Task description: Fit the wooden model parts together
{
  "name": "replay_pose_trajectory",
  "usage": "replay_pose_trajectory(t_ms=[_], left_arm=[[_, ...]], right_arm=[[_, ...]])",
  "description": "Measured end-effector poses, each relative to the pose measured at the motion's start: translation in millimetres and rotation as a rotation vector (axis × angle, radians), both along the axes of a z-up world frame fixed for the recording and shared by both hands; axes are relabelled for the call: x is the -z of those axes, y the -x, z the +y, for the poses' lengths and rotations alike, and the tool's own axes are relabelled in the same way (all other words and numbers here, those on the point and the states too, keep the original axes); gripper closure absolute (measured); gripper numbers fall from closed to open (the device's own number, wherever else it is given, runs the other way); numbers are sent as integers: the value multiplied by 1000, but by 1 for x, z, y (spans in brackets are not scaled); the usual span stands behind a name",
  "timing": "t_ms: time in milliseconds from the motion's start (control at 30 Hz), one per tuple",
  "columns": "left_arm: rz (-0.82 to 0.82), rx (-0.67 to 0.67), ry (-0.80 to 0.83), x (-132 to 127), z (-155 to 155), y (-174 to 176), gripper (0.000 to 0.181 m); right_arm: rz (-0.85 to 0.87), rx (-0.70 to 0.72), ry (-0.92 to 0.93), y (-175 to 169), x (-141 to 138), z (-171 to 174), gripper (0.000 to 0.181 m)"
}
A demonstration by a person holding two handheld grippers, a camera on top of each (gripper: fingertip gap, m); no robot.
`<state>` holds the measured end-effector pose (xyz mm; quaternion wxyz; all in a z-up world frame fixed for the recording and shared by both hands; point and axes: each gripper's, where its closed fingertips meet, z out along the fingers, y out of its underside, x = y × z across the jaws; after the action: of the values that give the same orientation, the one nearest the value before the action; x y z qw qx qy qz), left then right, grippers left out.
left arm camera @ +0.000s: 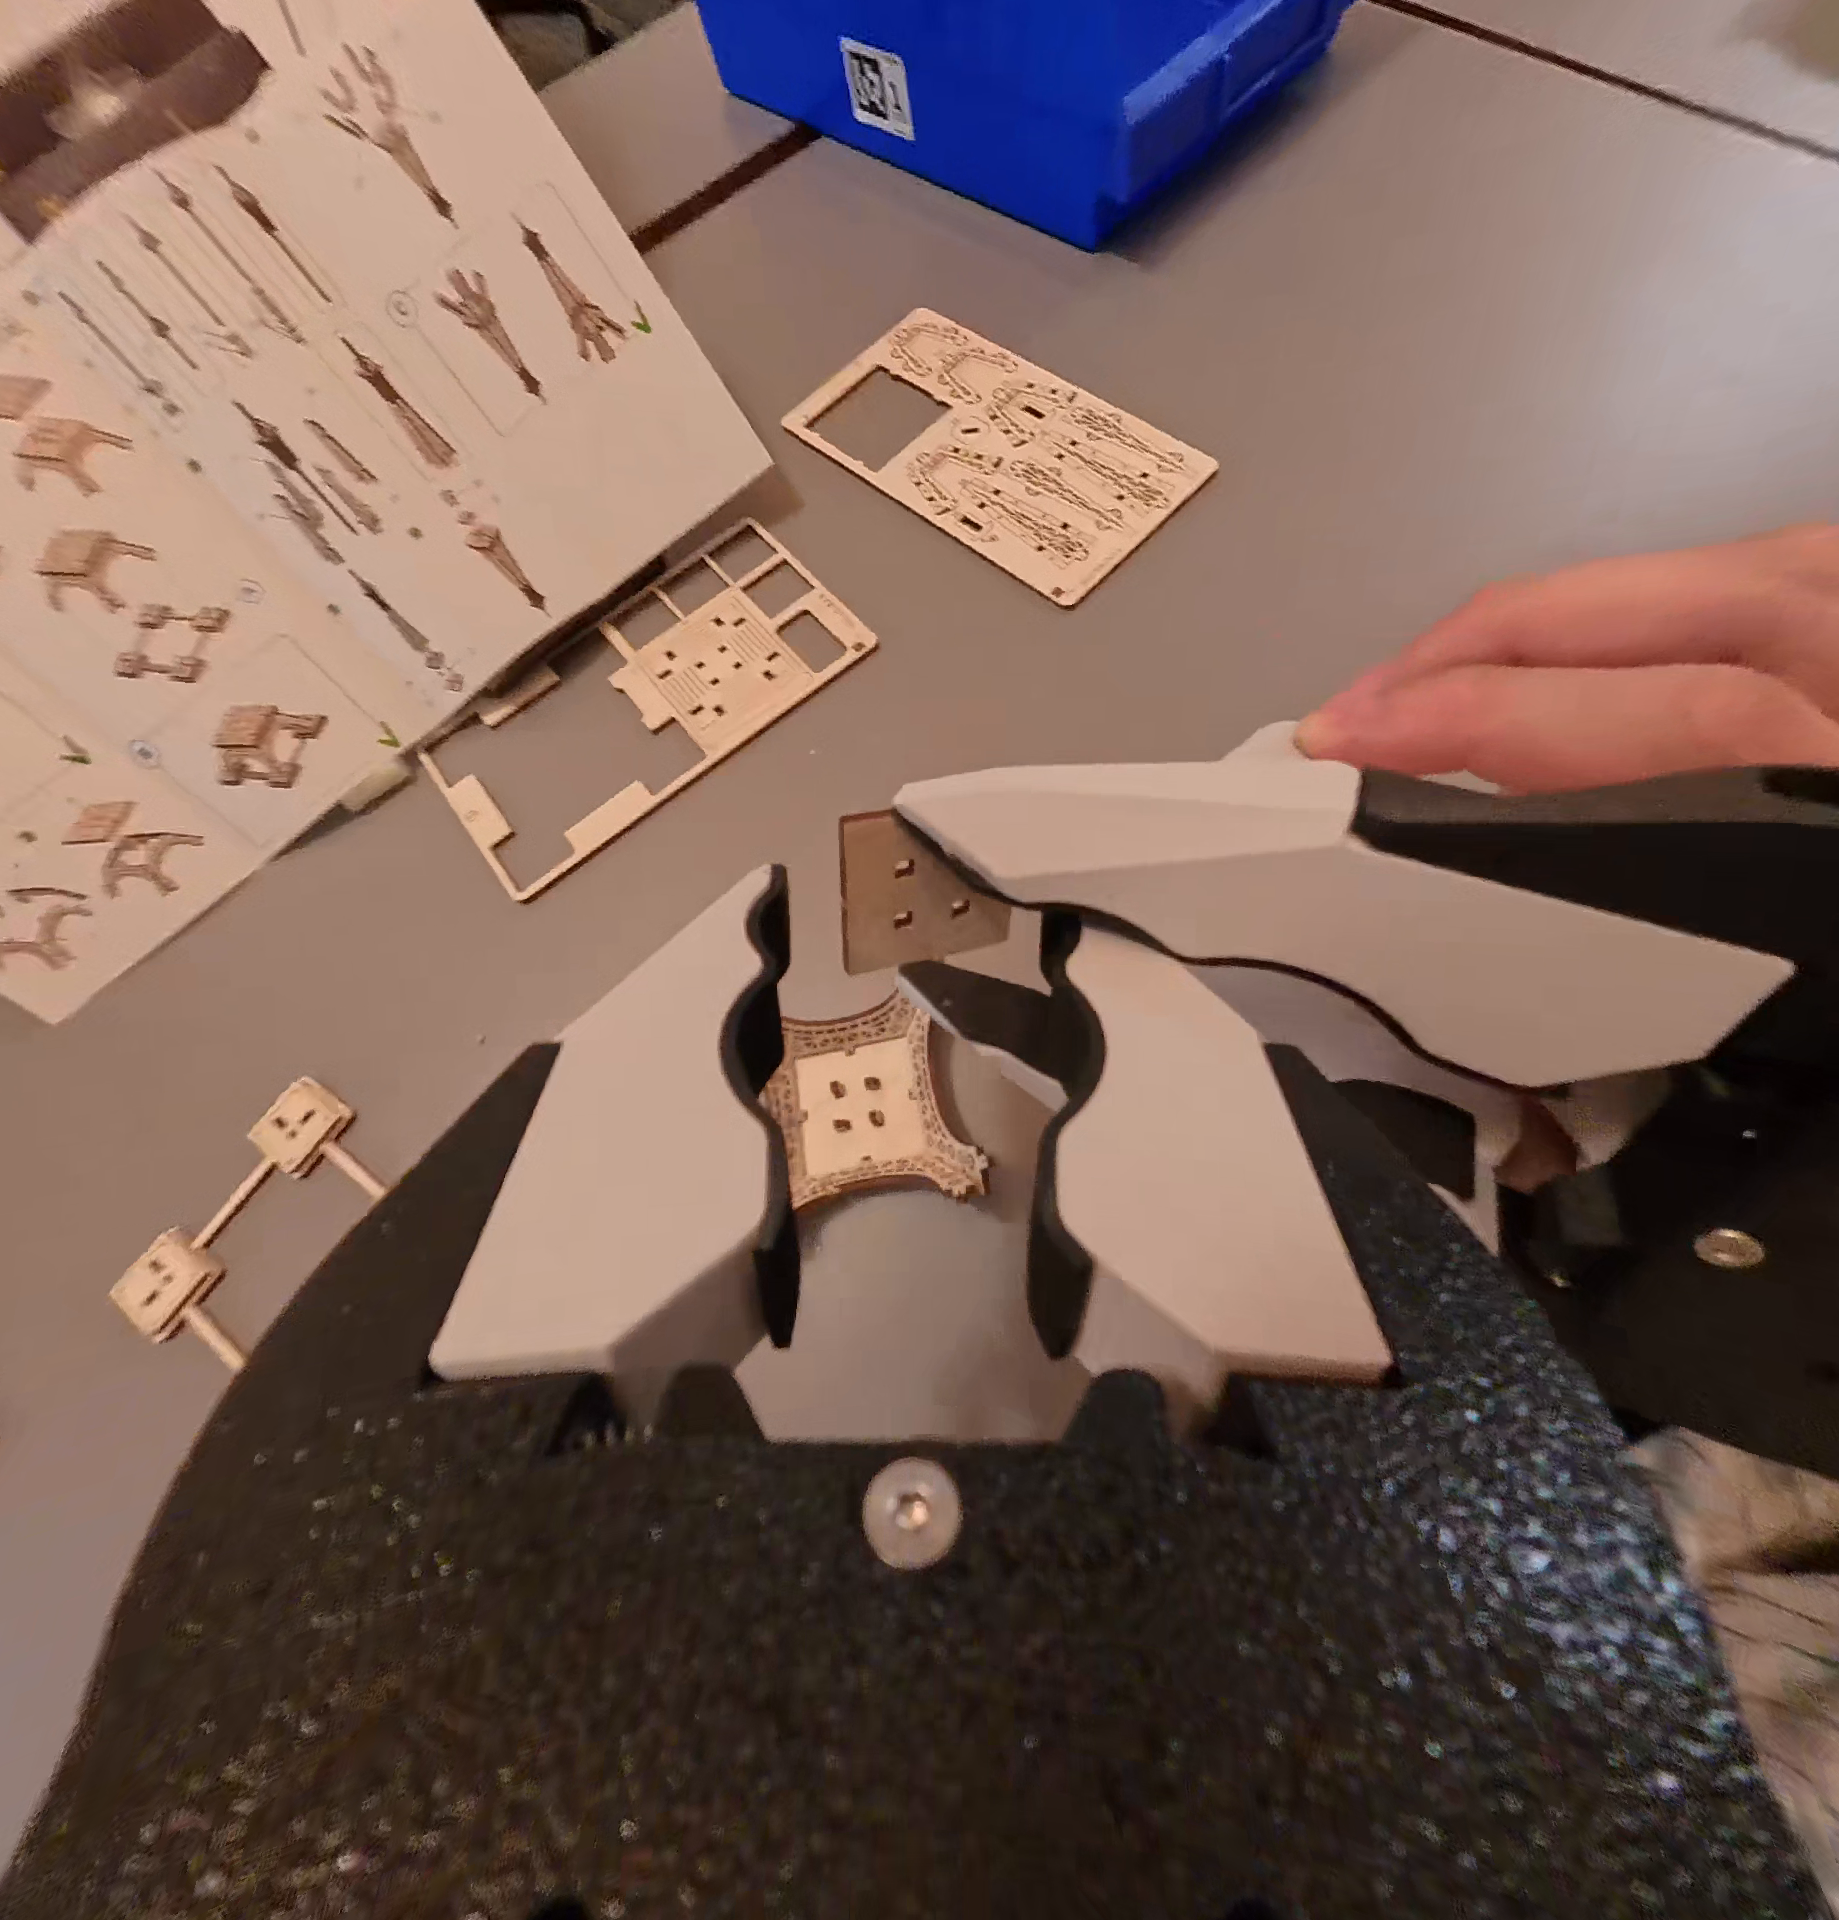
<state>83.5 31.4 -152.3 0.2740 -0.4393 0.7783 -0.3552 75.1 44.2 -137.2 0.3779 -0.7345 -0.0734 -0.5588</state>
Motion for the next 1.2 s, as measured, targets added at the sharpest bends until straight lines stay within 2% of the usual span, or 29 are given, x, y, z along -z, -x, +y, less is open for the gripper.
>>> replay_pose_trajectory(t_ms=[100,167,367,467,533,667,767,833,867,967,1067,1200], left_arm=[[-50,-25,-53,-4,2,5,141],[-59,-6,-66,-5,-2,9,150],[-86,49,-71,-8,-7,12,151],[-90,77,-66,-15,1,11,151],[-43,99,-37,-15,13,10,151],[194,137,4,9,45,9,151],[322,184,70,22,46,6,151],[380,212,92,31,41,4,151],[408,216,89,37,40,2,151],[490,225,60,53,38,2,151],[585,229,30,64,40,8,151],[689,201,-14,75,47,11,151]], right_arm=[[1,21,8,3,0,-1,151],[-1,28,14,6,-1,-2,151],[-6,41,4,10,-2,-8,149],[55,13,-49,8,1,-11,128],[123,-21,-84,5,9,-13,115],[388,-118,-87,0,40,-21,103],[645,-217,-164,-2,50,-24,115],[783,-266,-233,-9,50,-28,137],[852,-291,-266,-13,50,-29,142],[1021,-336,-309,-25,54,-31,145],[1070,-297,-275,-40,65,-33,145],[1032,-251,-273,-56,67,-31,145]])
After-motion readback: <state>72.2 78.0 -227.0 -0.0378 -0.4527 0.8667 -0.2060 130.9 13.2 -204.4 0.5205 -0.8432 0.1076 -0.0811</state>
